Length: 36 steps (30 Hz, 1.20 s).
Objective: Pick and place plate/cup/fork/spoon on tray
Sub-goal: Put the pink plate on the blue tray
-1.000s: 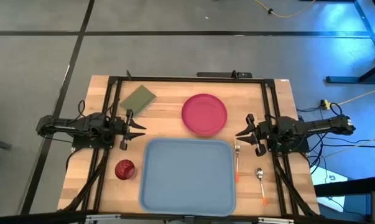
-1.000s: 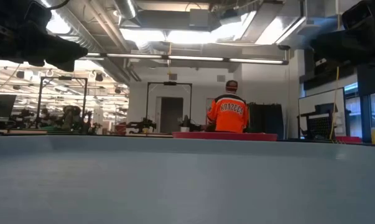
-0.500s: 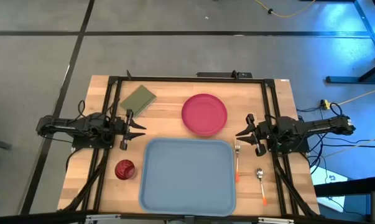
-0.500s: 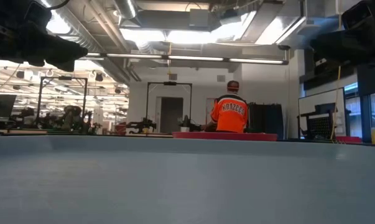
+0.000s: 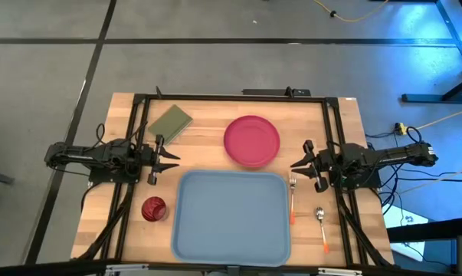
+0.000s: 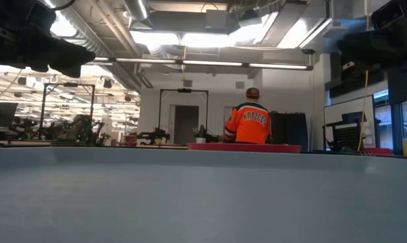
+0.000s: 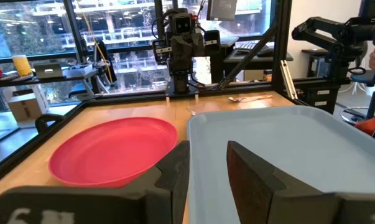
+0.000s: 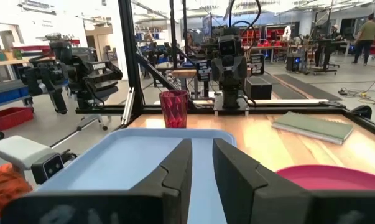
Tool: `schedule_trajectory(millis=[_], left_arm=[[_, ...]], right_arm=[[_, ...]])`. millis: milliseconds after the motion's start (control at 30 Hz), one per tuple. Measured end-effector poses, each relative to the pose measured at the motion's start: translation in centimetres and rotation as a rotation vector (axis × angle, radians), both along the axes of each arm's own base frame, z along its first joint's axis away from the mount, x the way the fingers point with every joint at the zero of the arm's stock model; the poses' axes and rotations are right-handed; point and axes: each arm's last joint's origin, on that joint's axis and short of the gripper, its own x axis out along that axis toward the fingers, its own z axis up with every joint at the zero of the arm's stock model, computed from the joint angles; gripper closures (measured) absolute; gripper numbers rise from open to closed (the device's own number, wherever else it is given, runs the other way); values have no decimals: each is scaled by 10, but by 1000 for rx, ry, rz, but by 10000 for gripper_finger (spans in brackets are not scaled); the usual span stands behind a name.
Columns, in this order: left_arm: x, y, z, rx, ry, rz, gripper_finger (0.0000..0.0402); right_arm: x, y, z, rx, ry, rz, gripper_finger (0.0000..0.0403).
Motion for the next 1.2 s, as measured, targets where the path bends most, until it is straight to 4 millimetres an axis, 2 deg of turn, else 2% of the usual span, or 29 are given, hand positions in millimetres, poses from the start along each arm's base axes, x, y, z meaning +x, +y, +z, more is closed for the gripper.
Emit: schedule_trajectory(millis=[533, 733, 867, 967, 1067, 1200], left_arm=[[0, 0, 0, 0, 0, 0, 301], [0, 0, 0, 0, 0, 0, 302], [0, 0, 0, 0, 0, 0, 302], [0, 0, 0, 0, 0, 0, 302], [0, 0, 0, 0, 0, 0, 302], [0, 0, 0, 0, 0, 0, 302]], right_arm=[[-4, -1, 24, 126, -232, 18, 333], [-5, 0, 28, 212, -230, 53, 333], [-9, 0, 54, 252, -293, 100, 333], [-13, 0, 81, 158, -350, 82, 333], [-12, -3, 105, 14, -336, -50, 333], [0, -12, 124, -82, -167, -451, 333]])
